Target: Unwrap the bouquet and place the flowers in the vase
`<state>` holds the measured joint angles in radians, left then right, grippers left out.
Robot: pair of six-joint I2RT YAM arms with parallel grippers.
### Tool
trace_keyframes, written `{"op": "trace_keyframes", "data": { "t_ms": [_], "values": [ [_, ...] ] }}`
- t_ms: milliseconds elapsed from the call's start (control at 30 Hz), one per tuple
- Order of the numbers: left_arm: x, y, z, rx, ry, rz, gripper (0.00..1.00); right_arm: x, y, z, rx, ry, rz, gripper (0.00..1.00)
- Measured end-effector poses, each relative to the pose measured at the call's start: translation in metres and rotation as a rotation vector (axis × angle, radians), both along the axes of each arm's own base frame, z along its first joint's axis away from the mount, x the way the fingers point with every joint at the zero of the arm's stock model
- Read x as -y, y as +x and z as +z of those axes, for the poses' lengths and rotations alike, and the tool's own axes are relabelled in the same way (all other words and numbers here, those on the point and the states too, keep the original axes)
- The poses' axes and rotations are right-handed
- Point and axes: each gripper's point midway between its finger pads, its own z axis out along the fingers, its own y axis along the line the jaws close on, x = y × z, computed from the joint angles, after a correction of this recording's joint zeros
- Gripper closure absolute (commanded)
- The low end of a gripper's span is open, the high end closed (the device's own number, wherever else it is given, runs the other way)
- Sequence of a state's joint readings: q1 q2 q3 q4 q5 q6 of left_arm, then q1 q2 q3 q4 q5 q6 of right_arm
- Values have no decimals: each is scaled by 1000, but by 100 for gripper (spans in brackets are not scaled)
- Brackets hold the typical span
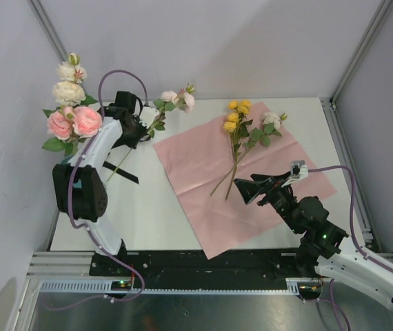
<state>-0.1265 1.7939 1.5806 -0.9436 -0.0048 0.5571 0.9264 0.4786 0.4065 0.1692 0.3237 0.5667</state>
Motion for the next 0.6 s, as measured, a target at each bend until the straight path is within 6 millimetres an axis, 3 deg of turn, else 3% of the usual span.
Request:
{"op": "trace_keyframes", "data": {
  "t_ms": [333, 600],
  "values": [
    [45, -11, 67, 163, -225, -90, 100, -5, 1, -1, -6, 5, 13, 2],
    [61, -9, 118, 330, -335, -99, 100, -11, -1, -3, -12, -1, 32, 2]
  ]
}}
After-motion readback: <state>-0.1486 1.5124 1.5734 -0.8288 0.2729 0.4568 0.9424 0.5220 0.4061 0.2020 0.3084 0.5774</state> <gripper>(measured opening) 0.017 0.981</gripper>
